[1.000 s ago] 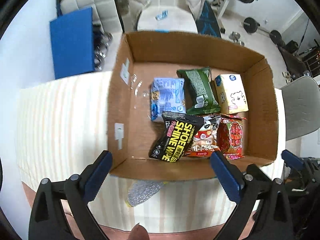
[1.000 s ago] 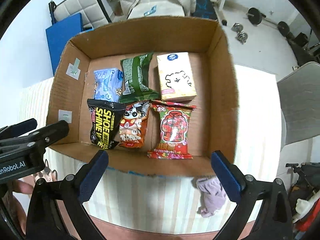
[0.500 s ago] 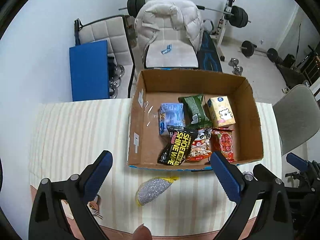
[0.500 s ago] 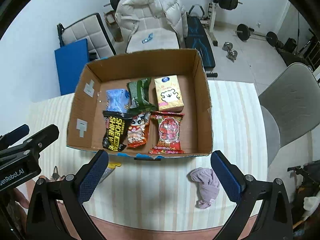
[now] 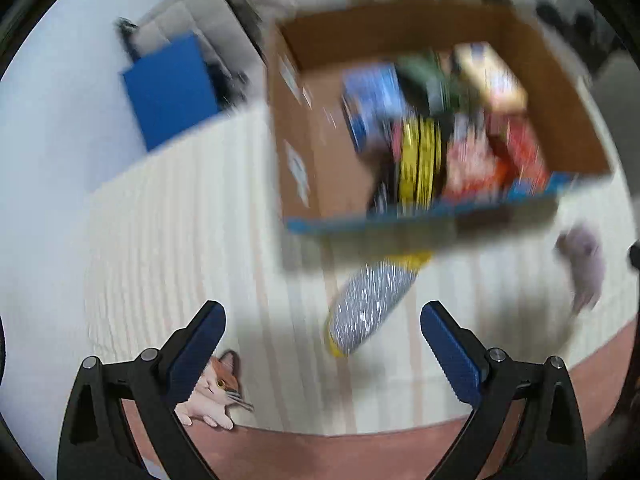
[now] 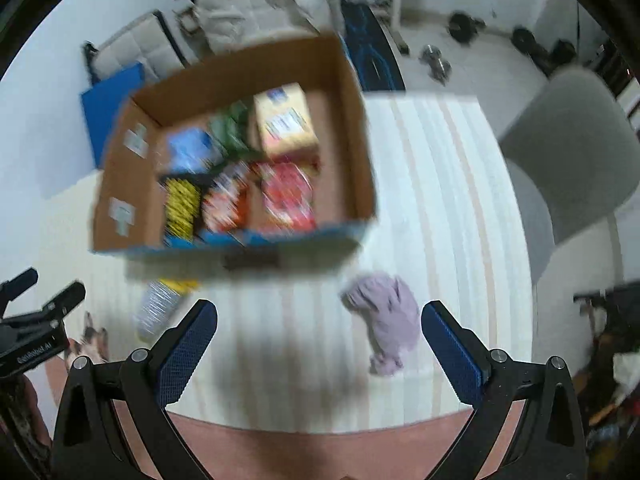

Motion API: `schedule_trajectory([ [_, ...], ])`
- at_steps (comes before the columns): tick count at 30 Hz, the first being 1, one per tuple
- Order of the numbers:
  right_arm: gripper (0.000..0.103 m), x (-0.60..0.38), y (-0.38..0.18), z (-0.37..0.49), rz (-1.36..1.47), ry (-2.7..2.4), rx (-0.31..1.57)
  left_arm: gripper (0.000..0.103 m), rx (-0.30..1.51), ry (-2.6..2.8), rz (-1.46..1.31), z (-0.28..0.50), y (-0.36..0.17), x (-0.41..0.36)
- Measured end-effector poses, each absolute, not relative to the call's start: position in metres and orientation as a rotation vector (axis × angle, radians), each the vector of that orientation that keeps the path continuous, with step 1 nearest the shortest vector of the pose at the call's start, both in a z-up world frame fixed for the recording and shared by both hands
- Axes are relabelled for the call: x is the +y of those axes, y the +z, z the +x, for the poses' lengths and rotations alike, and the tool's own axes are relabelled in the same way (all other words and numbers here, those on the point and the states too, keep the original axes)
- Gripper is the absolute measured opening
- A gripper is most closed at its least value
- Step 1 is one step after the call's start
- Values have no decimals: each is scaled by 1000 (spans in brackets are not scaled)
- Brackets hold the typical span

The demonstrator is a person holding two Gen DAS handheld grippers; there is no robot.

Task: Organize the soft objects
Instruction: 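Grasp the silver scrubber with left tool while right tool grasps the lilac sock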

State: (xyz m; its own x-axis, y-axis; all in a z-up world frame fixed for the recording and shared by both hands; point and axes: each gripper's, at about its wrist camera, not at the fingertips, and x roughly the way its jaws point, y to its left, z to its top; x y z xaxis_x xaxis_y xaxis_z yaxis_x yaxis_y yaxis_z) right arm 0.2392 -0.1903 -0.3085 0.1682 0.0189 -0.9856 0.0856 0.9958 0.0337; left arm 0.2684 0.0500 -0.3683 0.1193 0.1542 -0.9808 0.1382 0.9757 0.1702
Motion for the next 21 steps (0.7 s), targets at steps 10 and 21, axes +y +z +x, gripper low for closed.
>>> schedule_trajectory([
  [10,103,-237,-398,225,117,-169,1560,100,1617,-52,401,278,-486,26],
  [21,89,-254,-461,244,118,-121,1656,56,1723,-78,122,259,-505,22],
])
